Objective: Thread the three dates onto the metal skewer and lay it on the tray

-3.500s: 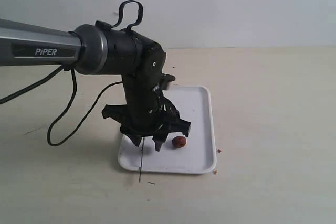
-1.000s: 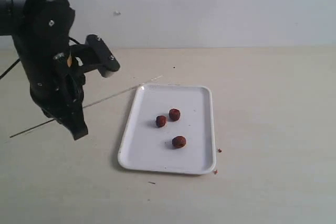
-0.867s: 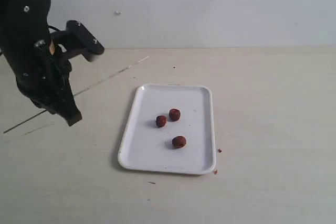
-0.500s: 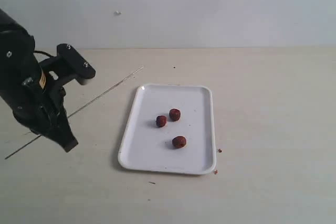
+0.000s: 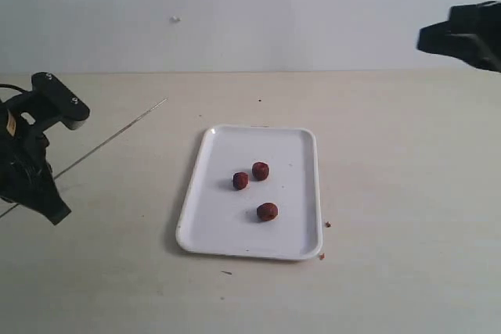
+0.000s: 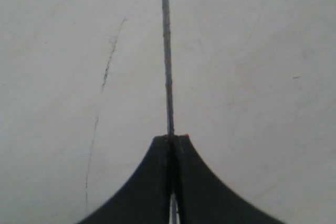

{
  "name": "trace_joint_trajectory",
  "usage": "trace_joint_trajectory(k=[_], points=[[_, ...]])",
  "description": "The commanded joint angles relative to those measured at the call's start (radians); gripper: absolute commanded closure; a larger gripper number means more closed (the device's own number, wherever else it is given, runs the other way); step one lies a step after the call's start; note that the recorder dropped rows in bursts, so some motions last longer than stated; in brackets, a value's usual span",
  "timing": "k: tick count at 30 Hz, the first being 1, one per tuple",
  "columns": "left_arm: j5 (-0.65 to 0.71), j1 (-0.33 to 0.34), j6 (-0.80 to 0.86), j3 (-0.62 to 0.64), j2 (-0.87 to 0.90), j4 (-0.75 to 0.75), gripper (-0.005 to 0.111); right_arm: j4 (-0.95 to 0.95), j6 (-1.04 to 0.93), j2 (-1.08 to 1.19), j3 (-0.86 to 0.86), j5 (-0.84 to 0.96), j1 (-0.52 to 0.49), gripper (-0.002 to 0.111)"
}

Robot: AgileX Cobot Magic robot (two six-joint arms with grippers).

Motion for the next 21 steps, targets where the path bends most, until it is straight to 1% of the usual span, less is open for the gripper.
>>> trace_joint_trajectory(k=[1,2,3,4,6,7,8,9,10,12,14,16,17,18,21], points=[[-0.043,0.002,0.003,0.005,-0.013,-0.026,0.107,-0.019,-0.588,0.203,-0.129,0.013,-0.004,0.108],[-0.046,0.002,0.003,0.005,-0.013,-0.026,0.107,-0.019,-0.727,0.236,-0.145,0.119,-0.004,0.108],[-0.046,0.002,0.003,0.005,-0.013,-0.028,0.107,-0.019,-0.789,0.252,-0.158,0.218,-0.004,0.108],[-0.046,0.002,0.003,0.005,-0.013,-0.030,0.107,-0.019,-0.823,0.264,-0.164,0.364,-0.004,0.108],[-0.044,0.002,0.003,0.005,-0.013,-0.027,0.107,-0.019,-0.821,0.285,-0.169,0.669,-0.004,0.108],[-0.042,0.002,0.005,0.005,-0.013,-0.025,0.107,-0.019,-0.796,0.294,-0.164,0.779,-0.004,0.108],[-0.038,0.002,0.028,0.005,-0.013,-0.026,0.107,0.031,-0.786,0.297,-0.159,0.917,-0.002,0.108],[-0.035,0.002,0.037,0.005,-0.013,-0.026,0.107,0.122,-0.820,0.299,-0.159,0.988,0.006,0.108],[-0.023,0.002,0.052,0.005,-0.013,-0.026,0.107,0.246,-0.921,0.299,-0.163,1.047,0.013,0.108],[-0.004,0.002,0.073,0.005,-0.013,-0.026,0.107,0.575,-1.236,0.301,-0.193,1.104,0.035,0.108],[0.028,0.002,0.075,0.005,-0.013,-0.028,0.107,0.981,-1.589,0.303,-0.274,1.221,0.068,0.108],[0.064,0.002,0.090,0.005,-0.013,-0.030,0.107,1.271,-1.792,0.311,-0.386,1.409,0.102,0.108],[0.082,0.002,0.103,0.005,-0.013,-0.039,0.107,1.378,-1.840,0.318,-0.446,1.526,0.123,0.108],[0.091,0.002,0.119,0.008,-0.013,-0.044,0.107,1.440,-1.854,0.330,-0.492,1.619,0.141,0.108],[0.065,0.000,0.185,0.030,-0.013,-0.062,0.107,1.540,-1.823,0.374,-0.612,1.890,0.229,0.108]])
